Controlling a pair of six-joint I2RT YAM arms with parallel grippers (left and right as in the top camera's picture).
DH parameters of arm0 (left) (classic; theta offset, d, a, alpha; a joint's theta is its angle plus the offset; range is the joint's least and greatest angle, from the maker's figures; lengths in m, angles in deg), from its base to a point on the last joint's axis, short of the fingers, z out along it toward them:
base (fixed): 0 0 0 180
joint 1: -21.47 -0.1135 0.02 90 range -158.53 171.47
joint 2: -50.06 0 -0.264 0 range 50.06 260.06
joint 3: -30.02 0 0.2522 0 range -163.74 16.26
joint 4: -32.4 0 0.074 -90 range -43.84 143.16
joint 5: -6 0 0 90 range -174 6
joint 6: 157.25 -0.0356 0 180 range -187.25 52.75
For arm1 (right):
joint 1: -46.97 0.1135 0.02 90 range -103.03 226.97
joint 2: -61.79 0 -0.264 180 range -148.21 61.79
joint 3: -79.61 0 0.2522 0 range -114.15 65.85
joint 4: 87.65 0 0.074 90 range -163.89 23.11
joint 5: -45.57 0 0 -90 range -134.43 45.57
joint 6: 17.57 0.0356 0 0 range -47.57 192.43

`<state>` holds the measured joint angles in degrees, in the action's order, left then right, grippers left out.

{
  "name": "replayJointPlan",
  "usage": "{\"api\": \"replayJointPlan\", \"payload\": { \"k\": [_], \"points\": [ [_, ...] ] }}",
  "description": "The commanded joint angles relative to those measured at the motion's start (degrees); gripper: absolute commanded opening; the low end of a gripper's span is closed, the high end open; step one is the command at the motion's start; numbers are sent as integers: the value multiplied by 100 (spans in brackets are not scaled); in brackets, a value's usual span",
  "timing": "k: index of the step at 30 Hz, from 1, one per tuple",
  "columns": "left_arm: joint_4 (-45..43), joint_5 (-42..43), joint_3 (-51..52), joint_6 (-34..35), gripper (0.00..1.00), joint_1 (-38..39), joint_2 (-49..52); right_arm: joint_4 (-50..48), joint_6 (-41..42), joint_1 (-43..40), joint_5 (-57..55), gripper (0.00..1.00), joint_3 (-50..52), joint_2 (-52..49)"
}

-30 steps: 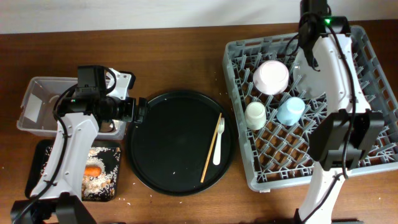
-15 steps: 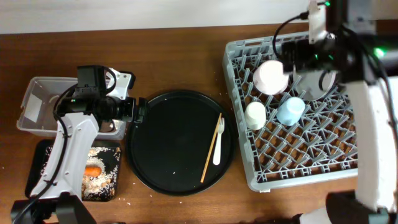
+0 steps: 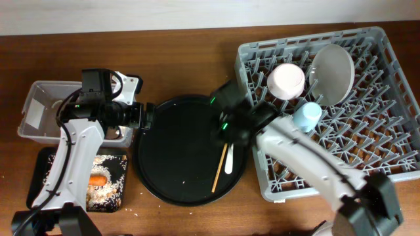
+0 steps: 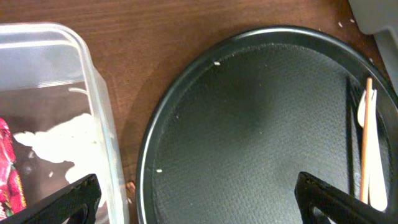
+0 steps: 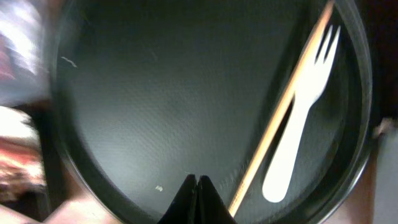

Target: Sort waste into correct bins and load items into the dishwasher rack

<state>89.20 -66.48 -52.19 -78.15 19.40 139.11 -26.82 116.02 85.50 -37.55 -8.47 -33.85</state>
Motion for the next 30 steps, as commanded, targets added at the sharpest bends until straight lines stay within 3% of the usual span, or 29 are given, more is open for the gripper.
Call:
{"api": "replayJointPlan", "payload": {
  "k": [1,5,6,7,9,11,13,25,28,30],
  "points": [
    [-15,17,26,-31,99,-35,9,-531,1165,713,-1906,4,522,-168],
    [-15,17,26,-31,99,-35,9,-553,1847,984,-2579,4,566,-675],
    [-15,20,26,-31,99,-35,9,-610,1860,977,-2555,13,566,-831],
    [-15,17,26,-31,99,-35,9,-619,2170,979,-2551,35,566,-981],
    [-15,17,26,-31,99,-35,9,-599,2181,973,-2549,36,566,-1023],
    [-15,17,26,-31,99,-35,9,-549,2181,925,-2557,48,566,-1023],
    [-15,20,26,-31,99,-35,9,-400,2186,750,-2555,35,566,-1023],
    [-15,17,26,-31,99,-35,9,-894,2186,612,-2406,30,629,-1582],
    [-15,20,26,-31,99,-35,9,-992,2188,612,-2339,24,629,-1792],
    [-15,17,26,-31,99,-35,9,-981,2186,612,-2240,15,629,-1799]
  ]
}}
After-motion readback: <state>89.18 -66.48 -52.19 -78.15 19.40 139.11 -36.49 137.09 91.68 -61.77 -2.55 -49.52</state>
